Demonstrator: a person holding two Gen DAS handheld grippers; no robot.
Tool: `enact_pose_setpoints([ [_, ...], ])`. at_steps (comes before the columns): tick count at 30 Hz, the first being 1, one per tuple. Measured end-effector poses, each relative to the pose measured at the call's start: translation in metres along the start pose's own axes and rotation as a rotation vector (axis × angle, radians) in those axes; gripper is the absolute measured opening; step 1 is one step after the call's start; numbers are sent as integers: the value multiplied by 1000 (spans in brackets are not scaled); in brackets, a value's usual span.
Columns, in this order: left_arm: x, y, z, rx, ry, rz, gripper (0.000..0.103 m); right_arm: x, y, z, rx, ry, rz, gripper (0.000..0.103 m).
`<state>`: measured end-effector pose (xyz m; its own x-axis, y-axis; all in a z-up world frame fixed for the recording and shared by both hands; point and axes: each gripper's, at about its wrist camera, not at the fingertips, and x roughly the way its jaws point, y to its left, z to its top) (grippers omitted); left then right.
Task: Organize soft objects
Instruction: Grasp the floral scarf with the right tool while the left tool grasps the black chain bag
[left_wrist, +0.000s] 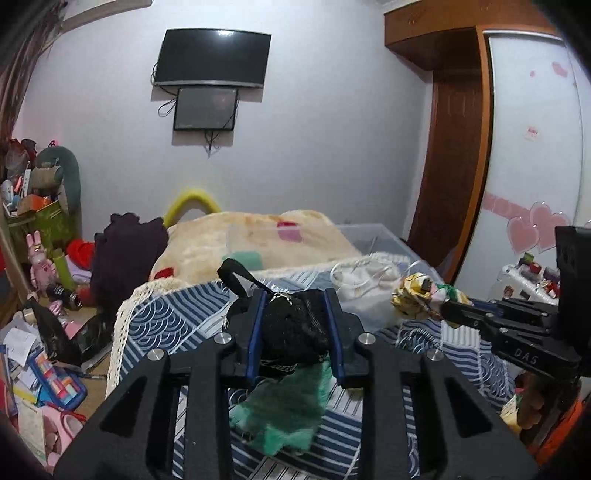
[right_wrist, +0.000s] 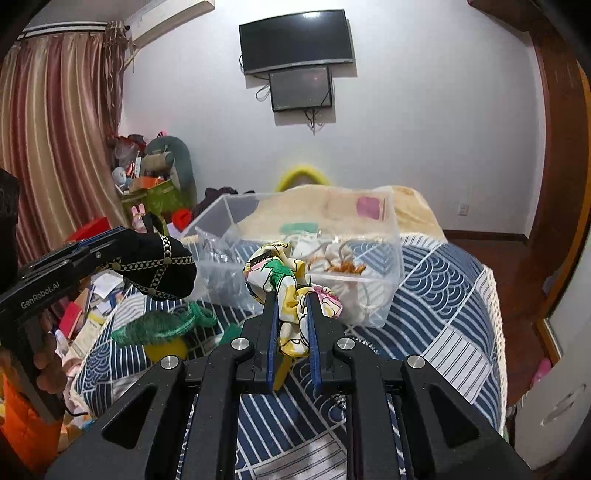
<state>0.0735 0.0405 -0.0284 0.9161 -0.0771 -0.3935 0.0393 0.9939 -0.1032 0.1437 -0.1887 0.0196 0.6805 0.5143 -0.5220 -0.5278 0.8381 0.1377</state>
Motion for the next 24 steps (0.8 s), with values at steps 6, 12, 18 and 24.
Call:
enact_pose_setpoints([
  [6, -8, -12, 18, 34, -67, -15, 30, -6, -1, 18, -6, -58, -5, 13],
  [12, -6, -22, 38, 70, -139, -2, 30, 1, 1, 35, -21, -91, -12, 13],
  [18, 25, -26, 48, 54, -125, -12, 30, 27, 1, 45, -22, -77, -34, 13],
  [24, 74, -27, 48, 9, -28, -27, 30, 54, 0, 41, -19, -16, -50, 13],
])
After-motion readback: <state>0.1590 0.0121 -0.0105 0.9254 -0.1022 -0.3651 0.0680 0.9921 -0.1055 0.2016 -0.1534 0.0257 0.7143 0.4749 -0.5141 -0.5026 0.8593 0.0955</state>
